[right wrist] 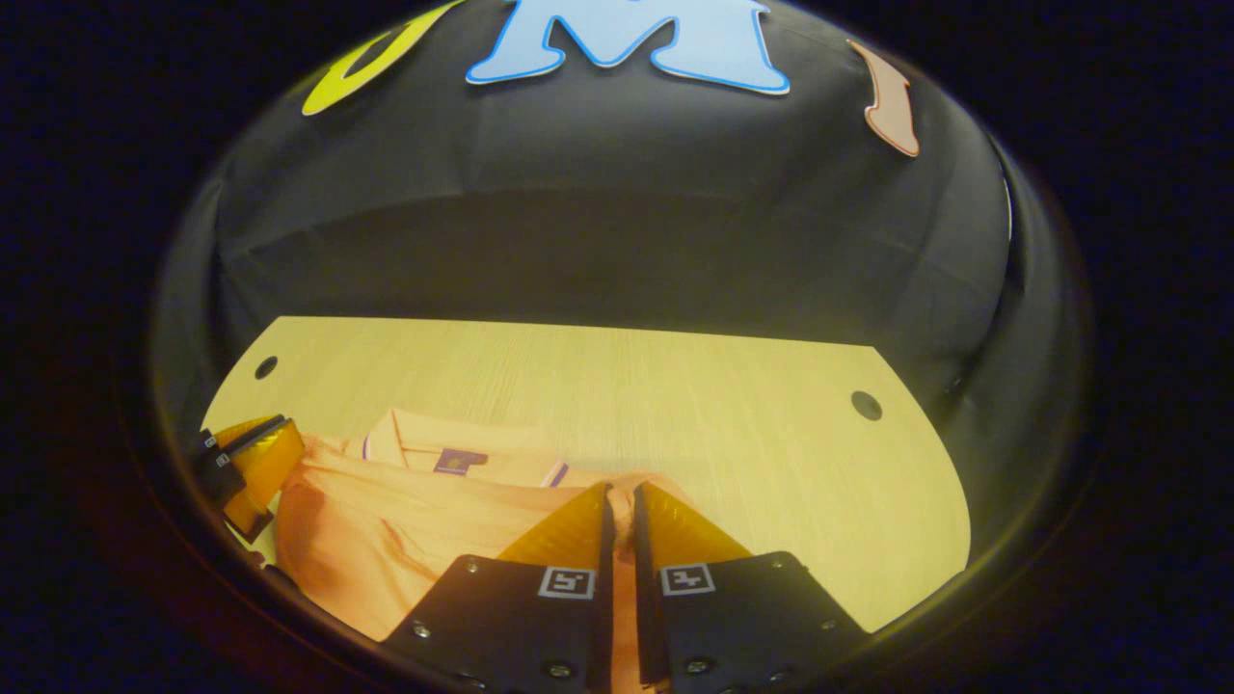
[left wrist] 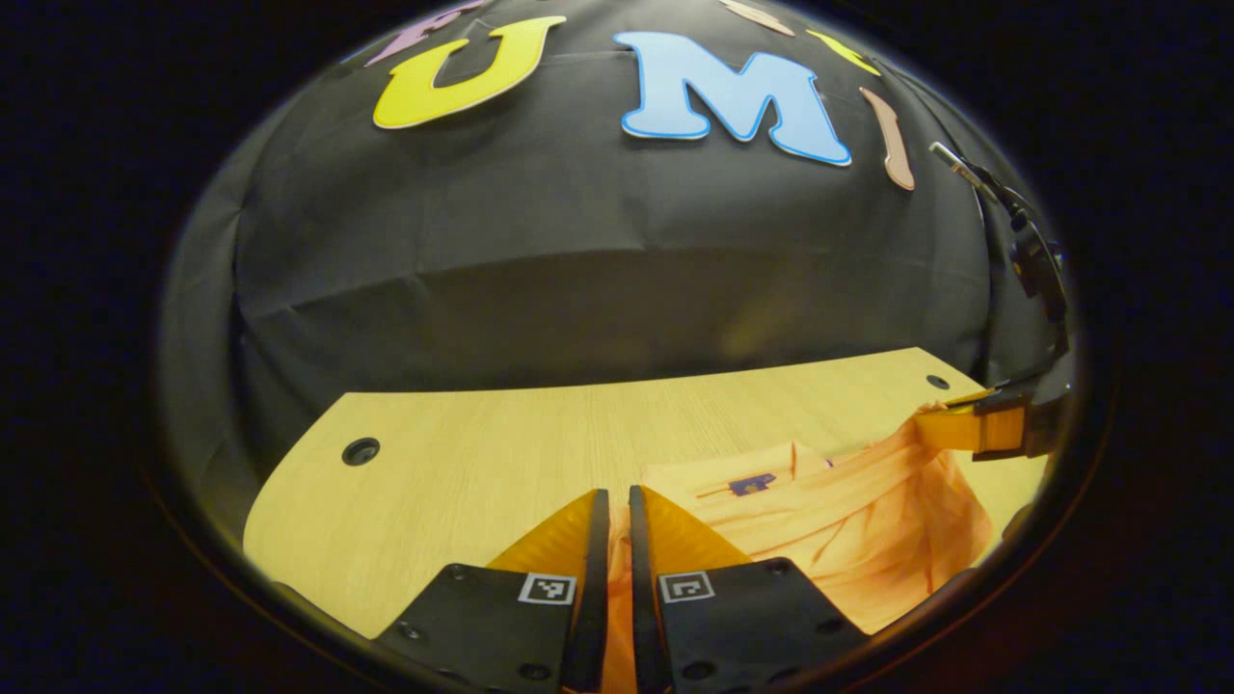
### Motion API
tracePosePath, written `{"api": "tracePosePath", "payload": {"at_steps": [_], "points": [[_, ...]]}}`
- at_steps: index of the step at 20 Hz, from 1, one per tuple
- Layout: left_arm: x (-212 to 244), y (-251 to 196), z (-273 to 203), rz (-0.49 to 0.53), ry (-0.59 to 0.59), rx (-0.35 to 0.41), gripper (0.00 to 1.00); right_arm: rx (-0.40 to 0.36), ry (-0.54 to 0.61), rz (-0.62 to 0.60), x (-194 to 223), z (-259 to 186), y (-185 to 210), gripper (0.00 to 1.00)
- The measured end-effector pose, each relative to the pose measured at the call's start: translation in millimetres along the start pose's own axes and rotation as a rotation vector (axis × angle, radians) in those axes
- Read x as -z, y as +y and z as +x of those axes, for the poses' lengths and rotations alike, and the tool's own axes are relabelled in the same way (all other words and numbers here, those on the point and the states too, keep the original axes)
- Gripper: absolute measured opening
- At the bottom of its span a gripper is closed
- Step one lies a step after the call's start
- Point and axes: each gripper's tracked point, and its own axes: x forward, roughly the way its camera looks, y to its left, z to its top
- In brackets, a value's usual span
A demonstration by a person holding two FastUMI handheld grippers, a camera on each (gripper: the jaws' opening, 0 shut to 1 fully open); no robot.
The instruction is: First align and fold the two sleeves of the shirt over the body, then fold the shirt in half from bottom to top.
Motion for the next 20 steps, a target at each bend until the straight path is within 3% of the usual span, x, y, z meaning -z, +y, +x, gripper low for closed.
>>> {"api": "tracePosePath", "payload": {"at_steps": [3,4,5,7,8,9,10,14,15,20], "points": [[0.6,-0.7,-5.7,-0.004,0.008,0.002,0.17,0.000,-0.007,-0.040,0.3,-6.1,1.4,0.16],[-2.1,0.4,-8.4,-0.005,0.011,-0.003,0.22,-0.004,-0.012,-0.055,-0.9,-9.4,2.7,0.21],[-4.2,-0.8,-12.2,-0.011,0.012,-0.002,0.35,-0.007,-0.017,-0.068,-1.4,-13.1,3.4,0.30],[-6.8,0.7,-24.4,-0.021,0.014,-0.013,0.41,-0.020,-0.033,-0.081,-2.8,-20.3,6.0,0.45],[-11.9,2.1,-29.1,-0.023,0.013,-0.019,0.43,-0.030,-0.039,-0.082,-3.8,-25.6,6.3,0.59],[-16.0,4.1,-34.5,-0.027,0.008,-0.029,0.53,-0.037,-0.049,-0.082,-5.0,-31.6,7.0,0.63],[-21.6,5.6,-40.7,-0.030,0.001,-0.037,0.63,-0.041,-0.059,-0.080,-6.9,-37.2,6.4,0.77],[-41.3,6.2,-66.6,-0.033,-0.027,-0.061,0.65,-0.049,-0.118,-0.066,-20.4,-67.6,-1.4,0.96],[-46.6,6.2,-74.3,-0.037,-0.037,-0.068,0.72,-0.057,-0.135,-0.056,-23.5,-77.2,-3.1,0.96],[-65.8,-7.9,-114.8,-0.057,-0.076,-0.073,0.79,-0.065,-0.228,-0.051,-39.2,-131.4,-22.0,0.95]]}}
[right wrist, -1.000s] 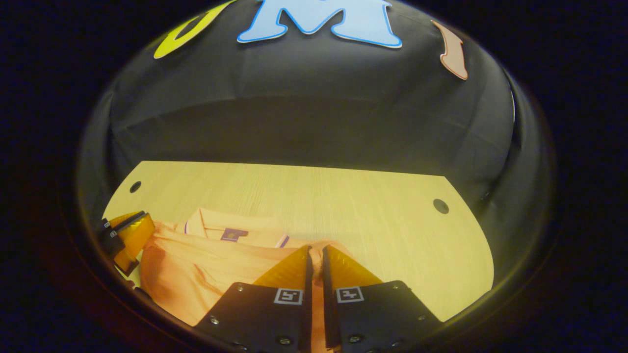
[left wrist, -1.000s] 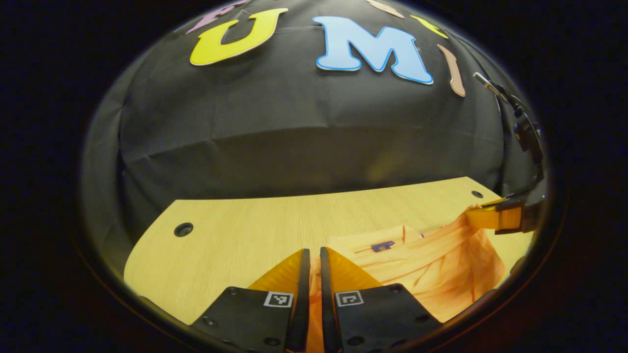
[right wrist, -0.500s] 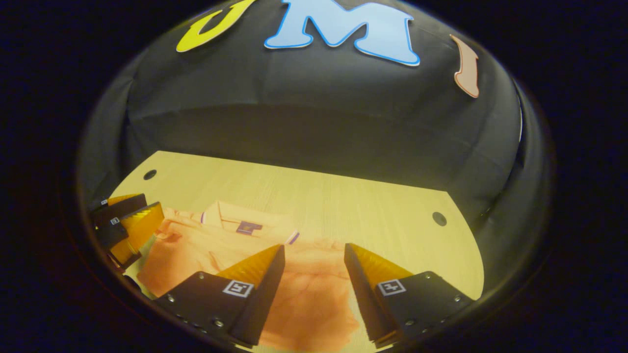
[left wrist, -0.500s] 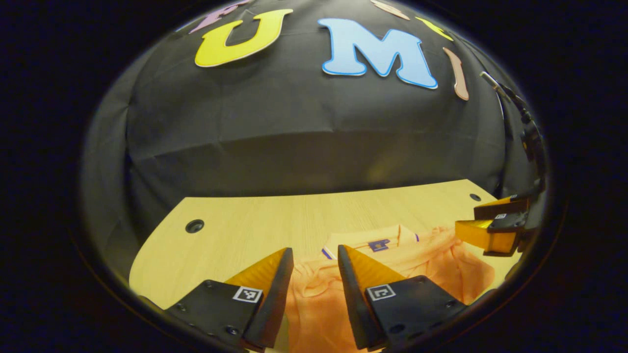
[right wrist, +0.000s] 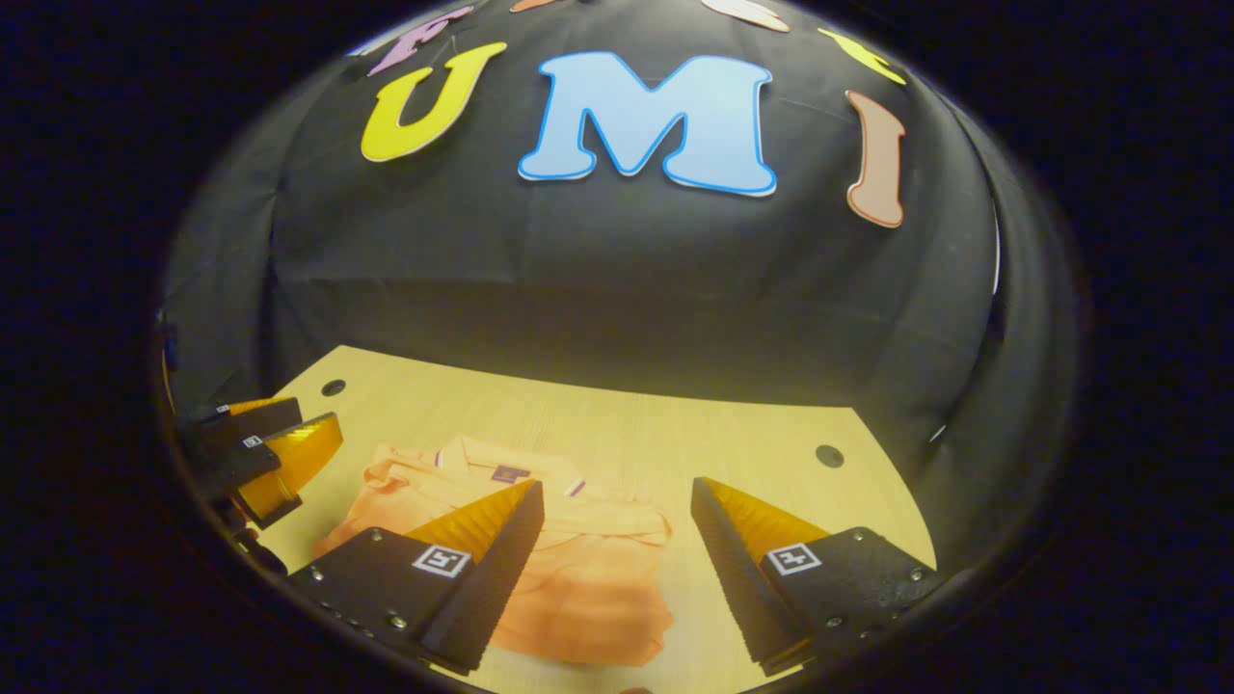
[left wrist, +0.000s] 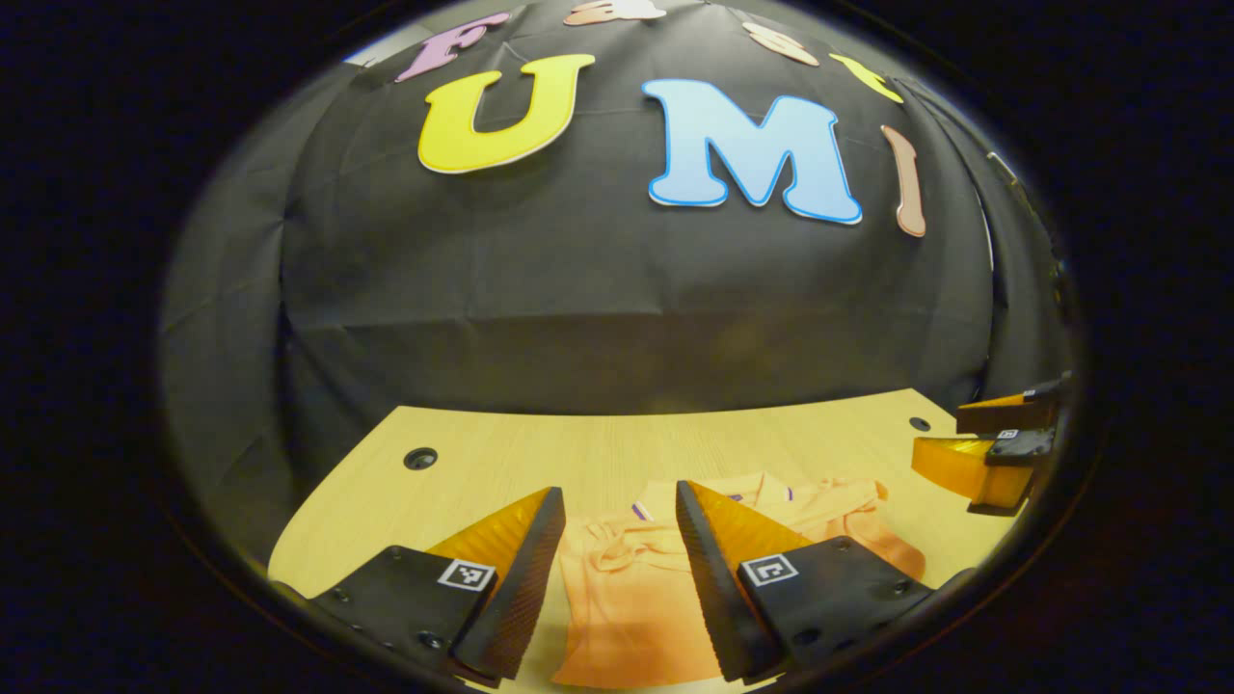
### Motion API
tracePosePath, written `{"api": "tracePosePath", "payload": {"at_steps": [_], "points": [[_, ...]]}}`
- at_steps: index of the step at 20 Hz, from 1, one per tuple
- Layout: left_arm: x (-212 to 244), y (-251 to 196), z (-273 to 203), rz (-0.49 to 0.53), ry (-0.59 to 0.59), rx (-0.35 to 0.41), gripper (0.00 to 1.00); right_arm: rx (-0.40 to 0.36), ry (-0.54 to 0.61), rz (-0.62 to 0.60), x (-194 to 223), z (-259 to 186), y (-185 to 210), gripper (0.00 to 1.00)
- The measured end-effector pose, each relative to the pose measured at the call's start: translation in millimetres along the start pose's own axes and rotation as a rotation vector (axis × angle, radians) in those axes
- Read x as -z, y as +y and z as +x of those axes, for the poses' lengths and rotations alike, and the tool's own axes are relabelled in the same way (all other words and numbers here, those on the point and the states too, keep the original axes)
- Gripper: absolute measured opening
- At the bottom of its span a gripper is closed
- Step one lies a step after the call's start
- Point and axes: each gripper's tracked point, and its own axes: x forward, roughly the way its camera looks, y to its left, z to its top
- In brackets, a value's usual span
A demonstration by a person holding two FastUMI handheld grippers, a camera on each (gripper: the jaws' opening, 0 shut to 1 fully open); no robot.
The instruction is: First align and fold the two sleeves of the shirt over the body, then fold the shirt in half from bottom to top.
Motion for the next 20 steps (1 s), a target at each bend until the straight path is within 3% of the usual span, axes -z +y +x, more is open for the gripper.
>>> {"api": "tracePosePath", "payload": {"at_steps": [3,10,20], "points": [[-11.9,-12.2,-27.1,-0.006,-0.034,-0.001,0.87,0.002,-0.057,-0.005,-11.6,-32.6,-8.1,0.95],[-25.1,-42.5,-86.7,-0.022,-0.097,-0.003,0.93,0.000,-0.168,-0.055,-16.9,-109.0,-23.3,0.95],[-36.5,-68.4,-184.0,-0.029,-0.184,-0.045,0.94,-0.019,-0.242,-0.035,-0.4,-185.5,-40.0,0.95]]}}
